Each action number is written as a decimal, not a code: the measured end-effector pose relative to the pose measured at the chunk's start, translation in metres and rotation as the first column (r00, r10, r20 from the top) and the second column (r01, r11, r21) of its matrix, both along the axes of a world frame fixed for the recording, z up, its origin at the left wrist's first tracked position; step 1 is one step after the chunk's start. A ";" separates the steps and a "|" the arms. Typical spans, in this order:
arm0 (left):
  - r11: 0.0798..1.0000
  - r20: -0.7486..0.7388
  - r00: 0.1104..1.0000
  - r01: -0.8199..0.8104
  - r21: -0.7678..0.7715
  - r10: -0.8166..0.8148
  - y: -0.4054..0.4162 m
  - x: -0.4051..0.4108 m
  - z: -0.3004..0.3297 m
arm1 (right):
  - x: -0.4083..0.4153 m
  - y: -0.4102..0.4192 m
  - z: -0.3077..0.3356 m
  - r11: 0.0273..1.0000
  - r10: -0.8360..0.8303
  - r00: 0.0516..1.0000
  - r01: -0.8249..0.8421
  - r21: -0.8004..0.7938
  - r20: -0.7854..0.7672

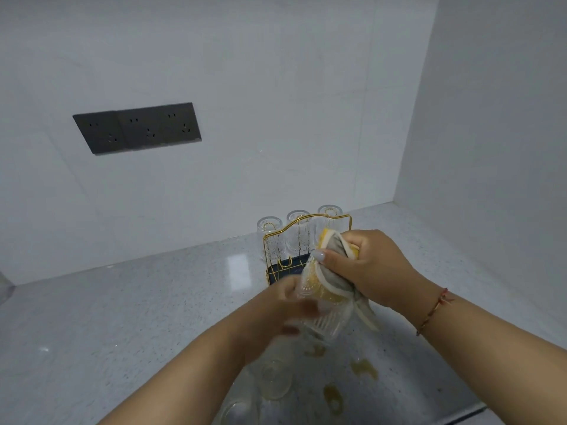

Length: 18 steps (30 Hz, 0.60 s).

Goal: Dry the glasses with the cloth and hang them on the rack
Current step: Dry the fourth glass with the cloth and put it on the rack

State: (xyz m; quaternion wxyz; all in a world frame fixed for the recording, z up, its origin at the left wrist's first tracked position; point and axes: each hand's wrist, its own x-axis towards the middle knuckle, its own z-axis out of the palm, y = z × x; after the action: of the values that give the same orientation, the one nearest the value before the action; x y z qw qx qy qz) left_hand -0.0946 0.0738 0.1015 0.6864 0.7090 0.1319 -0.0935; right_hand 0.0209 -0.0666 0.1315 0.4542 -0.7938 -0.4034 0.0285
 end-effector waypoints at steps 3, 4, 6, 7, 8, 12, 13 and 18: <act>0.758 0.173 0.984 -0.082 0.647 -0.041 -0.020 0.003 0.012 | 0.003 0.009 -0.004 0.986 -0.142 0.989 0.146 -0.078 0.051; 0.665 0.221 0.974 -0.135 0.734 -0.047 -0.027 0.003 0.014 | 0.002 0.012 -0.003 0.985 -0.146 0.988 0.151 -0.081 0.056; 0.644 0.282 0.959 -0.207 0.736 -0.014 -0.029 0.005 0.016 | 0.002 0.014 0.002 0.988 -0.135 0.990 0.138 -0.069 0.045; 0.705 0.287 0.958 -0.203 0.680 -0.001 -0.026 0.006 0.016 | 0.002 0.013 0.006 0.990 -0.129 0.991 0.130 -0.051 0.017; 0.803 0.270 0.963 -0.171 0.571 0.013 -0.022 0.008 0.016 | 0.003 0.011 0.010 0.993 -0.114 0.993 0.114 -0.020 -0.028; 0.944 0.163 0.986 0.035 -0.329 0.020 -0.006 0.010 0.007 | 0.004 0.001 0.020 0.978 0.045 0.980 -0.003 0.208 -0.195; 0.862 0.149 0.989 0.089 -0.498 -0.016 -0.006 0.008 0.004 | 0.004 0.000 0.021 0.964 0.083 0.973 -0.023 0.265 -0.216; 0.680 0.174 0.972 0.237 -0.694 -0.161 -0.003 0.008 -0.003 | 0.006 -0.001 0.028 0.963 0.118 0.966 -0.055 0.266 -0.230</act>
State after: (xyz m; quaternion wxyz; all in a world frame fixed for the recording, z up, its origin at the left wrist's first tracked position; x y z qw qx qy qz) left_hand -0.0869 0.0706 0.0983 0.8974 0.4038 -0.0260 -0.1761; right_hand 0.0270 -0.0673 0.1590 0.5976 -0.7002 -0.3793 0.0934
